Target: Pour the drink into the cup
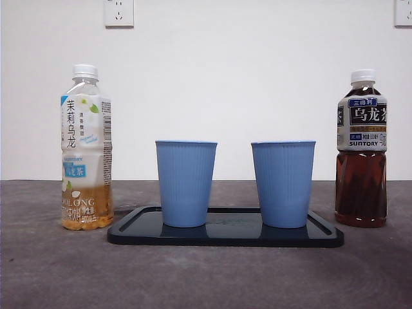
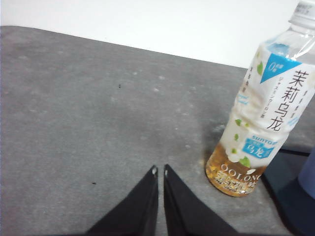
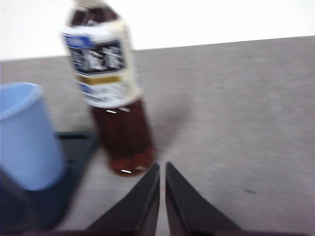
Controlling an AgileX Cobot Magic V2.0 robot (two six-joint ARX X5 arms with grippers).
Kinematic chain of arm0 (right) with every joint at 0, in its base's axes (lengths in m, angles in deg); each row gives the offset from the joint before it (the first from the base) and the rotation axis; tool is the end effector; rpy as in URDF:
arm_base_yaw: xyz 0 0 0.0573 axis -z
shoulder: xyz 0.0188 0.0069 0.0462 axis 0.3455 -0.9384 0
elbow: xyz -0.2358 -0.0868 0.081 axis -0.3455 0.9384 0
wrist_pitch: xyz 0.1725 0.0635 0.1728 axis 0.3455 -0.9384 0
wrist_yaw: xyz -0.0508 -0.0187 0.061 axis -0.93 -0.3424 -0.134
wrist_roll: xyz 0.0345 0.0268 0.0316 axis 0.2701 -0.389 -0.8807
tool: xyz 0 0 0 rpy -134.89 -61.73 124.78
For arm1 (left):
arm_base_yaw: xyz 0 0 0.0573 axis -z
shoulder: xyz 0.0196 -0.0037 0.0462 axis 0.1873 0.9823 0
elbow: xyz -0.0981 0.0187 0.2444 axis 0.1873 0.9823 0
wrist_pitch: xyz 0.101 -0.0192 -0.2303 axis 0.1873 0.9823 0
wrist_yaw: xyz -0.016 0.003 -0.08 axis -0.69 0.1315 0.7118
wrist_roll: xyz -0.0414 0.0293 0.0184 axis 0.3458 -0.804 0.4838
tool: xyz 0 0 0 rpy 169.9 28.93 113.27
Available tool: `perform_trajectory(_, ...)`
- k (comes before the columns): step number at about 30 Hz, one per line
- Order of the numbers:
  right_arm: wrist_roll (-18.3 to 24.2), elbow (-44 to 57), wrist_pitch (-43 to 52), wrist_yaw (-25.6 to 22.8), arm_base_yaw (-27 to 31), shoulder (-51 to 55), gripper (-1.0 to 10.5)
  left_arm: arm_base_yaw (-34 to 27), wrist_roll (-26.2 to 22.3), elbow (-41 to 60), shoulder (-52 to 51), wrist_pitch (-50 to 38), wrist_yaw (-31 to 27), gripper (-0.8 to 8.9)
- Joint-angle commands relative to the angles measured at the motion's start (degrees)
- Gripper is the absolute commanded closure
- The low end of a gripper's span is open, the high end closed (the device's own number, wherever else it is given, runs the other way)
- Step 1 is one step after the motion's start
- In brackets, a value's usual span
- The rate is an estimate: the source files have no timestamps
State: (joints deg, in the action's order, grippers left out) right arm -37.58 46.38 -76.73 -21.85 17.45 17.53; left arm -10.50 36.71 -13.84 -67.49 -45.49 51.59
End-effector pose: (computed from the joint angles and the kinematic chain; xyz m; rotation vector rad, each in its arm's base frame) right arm 0.0958 0.0073 0.1545 0.1620 0.1487 0.1315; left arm 0.0946 -0.0030 0.1573 -0.2018 0.1581 -0.0794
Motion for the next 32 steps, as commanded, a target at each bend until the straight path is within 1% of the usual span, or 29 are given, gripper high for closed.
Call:
perform_trajectory(1, -5.2, 0.0, 2.5, 4.1, -0.1, 0.1, 9.3, 0.6, 3.9, -0.6, 0.0, 0.3, 0.8, 7.97)
perform_trajectory(3, -7.7, -1.0, 2.2, 4.2, -0.2, 0.1, 9.4, 1.2, 6.4, -1.9, 0.2, 0.3, 0.8, 7.97)
perform_trajectory(5, -10.0, -2.8, 1.0, 4.2, -0.2, 0.1, 9.4, 1.8, 7.8, -3.9, 0.5, 0.5, 0.8, 7.97)
perform_trajectory(9, -11.6, -7.8, -1.3, 3.9, -0.2, -0.4, 9.4, 2.4, 9.4, -9.1, 2.8, 0.6, 0.8, 7.97)
perform_trajectory(12, -12.5, -12.9, -3.8, 4.0, -0.2, -2.1, 9.3, 2.4, 9.5, -14.3, 6.4, 0.8, 0.9, 7.97)
perform_trajectory(14, -12.8, -16.7, -6.4, 4.5, -0.2, -3.9, 9.4, 2.4, 9.4, -18.2, 9.4, 1.0, 1.9, 7.97)
perform_trajectory(16, -12.7, -21.0, -9.4, 6.5, -0.2, -6.1, 9.4, 2.4, 9.1, -22.9, 12.9, 1.5, 4.2, 7.97)
perform_trajectory(21, -10.6, -30.8, -16.2, 12.2, -0.2, -11.8, 9.4, 2.4, 7.2, -34.9, 21.4, 5.7, 11.2, 7.97)
perform_trajectory(24, -8.3, -36.5, -20.5, 15.5, -0.2, -15.6, 9.4, 3.2, 5.8, -41.4, 25.8, 9.2, 14.6, 7.97)
perform_trajectory(26, -6.7, -39.9, -23.2, 17.1, -0.2, -17.8, 9.4, 4.2, 5.0, -45.1, 28.2, 11.7, 15.8, 7.97)
perform_trajectory(30, -2.0, -47.0, -29.2, 20.7, -0.7, -22.7, 9.3, 7.2, 1.7, -51.0, 32.4, 17.0, 18.0, 7.97)
perform_trajectory(32, 1.1, -49.9, -32.3, 22.1, -1.6, -24.9, 9.4, 9.0, -0.3, -52.8, 33.9, 18.6, 19.5, 7.97)
